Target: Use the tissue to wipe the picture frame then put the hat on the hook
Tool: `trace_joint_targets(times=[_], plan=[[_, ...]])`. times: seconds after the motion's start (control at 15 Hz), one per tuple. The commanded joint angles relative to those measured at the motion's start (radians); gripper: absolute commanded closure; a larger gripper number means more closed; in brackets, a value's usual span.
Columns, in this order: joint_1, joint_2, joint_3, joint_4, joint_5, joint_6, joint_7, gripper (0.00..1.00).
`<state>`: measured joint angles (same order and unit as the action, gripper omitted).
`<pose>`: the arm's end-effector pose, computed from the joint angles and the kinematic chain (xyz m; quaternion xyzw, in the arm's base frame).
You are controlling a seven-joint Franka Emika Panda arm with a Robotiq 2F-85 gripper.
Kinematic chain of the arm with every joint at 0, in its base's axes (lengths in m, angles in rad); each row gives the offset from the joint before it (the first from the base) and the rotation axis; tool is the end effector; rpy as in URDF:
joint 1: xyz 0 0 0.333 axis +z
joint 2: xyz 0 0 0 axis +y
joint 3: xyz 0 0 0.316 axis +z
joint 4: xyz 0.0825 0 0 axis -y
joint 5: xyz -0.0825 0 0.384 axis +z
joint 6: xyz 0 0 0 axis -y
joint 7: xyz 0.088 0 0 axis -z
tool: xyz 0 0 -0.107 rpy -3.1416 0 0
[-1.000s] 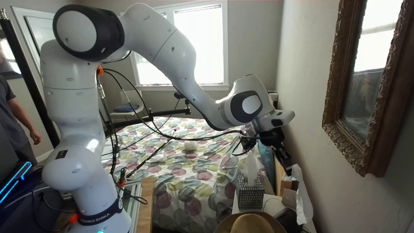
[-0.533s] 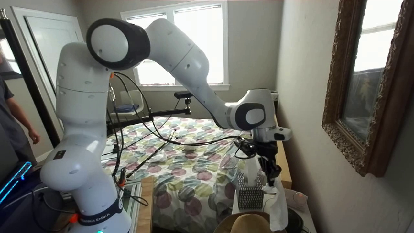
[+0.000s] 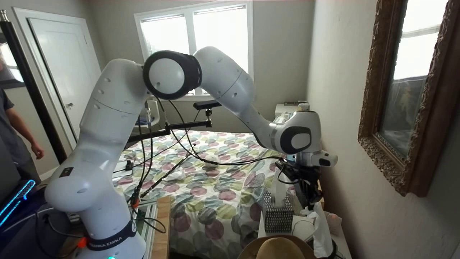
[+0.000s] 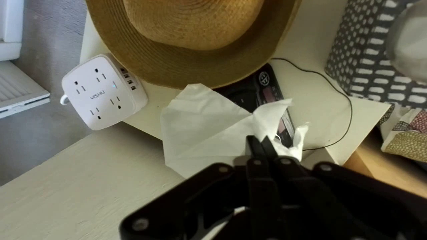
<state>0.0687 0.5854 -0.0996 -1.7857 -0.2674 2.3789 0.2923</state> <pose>0.6592 -0.0180 0.2285 0.9912 -0.0561 0.0189 0.1183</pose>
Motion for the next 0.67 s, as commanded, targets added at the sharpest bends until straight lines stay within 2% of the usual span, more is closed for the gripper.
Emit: trace_joint_targets(times=[0.0,0.2,0.27,0.33,0.6], plan=[[-0.009,0.112,0.011,0.164,0.09,-0.058,0.003,1.0],[-0.01,0.167,0.006,0.247,0.129,-0.082,0.007,1.0],[-0.006,0.179,0.001,0.269,0.133,-0.103,0.013,0.74],[0.0,0.19,-0.008,0.287,0.129,-0.126,0.025,0.73],[0.018,0.171,-0.05,0.293,0.09,-0.237,0.066,0.46]])
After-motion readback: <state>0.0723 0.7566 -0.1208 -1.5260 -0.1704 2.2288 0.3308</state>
